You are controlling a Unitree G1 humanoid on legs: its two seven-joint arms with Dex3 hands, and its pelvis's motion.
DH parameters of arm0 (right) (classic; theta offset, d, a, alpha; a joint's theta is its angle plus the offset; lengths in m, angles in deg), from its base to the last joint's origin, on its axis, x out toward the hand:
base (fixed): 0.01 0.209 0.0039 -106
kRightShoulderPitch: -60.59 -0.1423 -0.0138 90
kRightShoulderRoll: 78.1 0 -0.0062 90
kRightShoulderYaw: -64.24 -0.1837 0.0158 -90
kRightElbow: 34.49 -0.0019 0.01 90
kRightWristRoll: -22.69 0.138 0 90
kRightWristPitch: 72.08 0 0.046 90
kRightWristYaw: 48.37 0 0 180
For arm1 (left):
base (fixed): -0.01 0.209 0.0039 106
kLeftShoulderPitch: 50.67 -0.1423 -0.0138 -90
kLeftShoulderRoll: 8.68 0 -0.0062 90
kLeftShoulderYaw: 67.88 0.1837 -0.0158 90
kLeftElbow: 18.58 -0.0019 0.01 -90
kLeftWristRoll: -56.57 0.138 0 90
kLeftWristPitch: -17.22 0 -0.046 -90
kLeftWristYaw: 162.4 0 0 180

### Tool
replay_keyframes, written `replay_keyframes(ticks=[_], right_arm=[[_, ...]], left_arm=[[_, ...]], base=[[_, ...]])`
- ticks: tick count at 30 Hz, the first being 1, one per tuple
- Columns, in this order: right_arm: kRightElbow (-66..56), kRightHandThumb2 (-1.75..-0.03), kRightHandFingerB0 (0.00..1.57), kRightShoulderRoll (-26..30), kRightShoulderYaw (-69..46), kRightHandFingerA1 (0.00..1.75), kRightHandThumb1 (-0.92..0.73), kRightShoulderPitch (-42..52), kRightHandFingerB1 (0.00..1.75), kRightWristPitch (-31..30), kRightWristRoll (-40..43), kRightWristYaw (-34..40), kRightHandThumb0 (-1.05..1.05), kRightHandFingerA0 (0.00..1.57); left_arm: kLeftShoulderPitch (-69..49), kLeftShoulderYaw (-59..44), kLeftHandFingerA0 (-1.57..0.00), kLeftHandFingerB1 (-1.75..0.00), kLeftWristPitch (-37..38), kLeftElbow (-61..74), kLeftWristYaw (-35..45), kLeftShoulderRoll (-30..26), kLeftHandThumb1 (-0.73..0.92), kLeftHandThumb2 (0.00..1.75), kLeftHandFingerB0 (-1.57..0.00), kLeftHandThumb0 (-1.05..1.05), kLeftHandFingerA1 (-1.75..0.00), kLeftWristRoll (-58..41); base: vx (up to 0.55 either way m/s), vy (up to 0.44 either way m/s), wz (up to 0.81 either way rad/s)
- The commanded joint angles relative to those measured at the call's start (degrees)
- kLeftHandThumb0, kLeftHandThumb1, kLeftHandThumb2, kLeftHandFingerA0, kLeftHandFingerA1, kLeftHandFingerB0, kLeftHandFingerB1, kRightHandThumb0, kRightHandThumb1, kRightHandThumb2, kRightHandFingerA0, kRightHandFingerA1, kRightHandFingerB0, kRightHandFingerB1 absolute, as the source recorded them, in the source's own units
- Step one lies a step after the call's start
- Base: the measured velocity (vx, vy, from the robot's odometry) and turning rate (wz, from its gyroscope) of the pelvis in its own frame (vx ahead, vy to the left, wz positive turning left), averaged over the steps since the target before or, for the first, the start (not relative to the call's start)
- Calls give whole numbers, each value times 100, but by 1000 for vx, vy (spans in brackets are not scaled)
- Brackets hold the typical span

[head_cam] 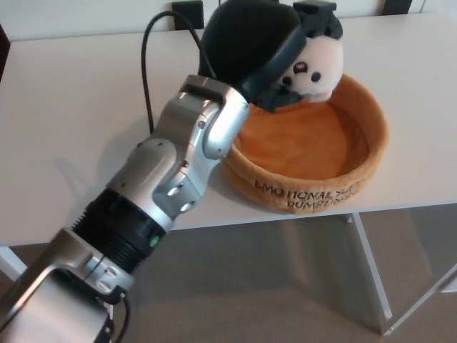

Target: The robot walks towards a table in front, picks a dumpling toy with left hand and puts it in an orange round plate

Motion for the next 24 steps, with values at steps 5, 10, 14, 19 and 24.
replay_keyframes(ticks=[5, 10, 14, 19, 24], right_arm=[[2, -60, 44, 23, -9, 43, -69, -29, 36, -7, 0, -31, -28, 64], [-33, -60, 48, 32, 19, 44, -66, -35, 37, 46, -43, 36, -30, 65], [-38, -59, 48, 35, 43, 44, -66, -80, 37, 45, -65, -1, -29, 64], [-74, -59, 46, 62, 49, 43, -65, -142, 36, 10, -56, -109, -30, 63], [-30, -59, 47, 25, 13, 44, -62, -222, 36, -89, -24, -127, -29, 65]], left_arm=[[85, 374, -48, -33, -913, 75, 2116, -147, 61, 60, -36, -36, -44, 72], [684, 528, 0, -1, -1790, -377, 4081, -195, 41, 76, 0, -65, -1, -219], [953, 304, 0, -3, -1884, -718, 4341, -271, 40, 81, 0, -66, -1, -466], [1401, 187, 0, 0, -1953, -1170, 4681, -359, 40, 66, 0, -95, 0, -538], [1647, 309, 0, 0, -1793, -1249, 4933, -524, 46, 71, 0, -104, 0, -388]], base=[[0, 0, 0], [0, 0, 0], [0, 0, 0], [0, 0, 0], [0, 0, 0]])
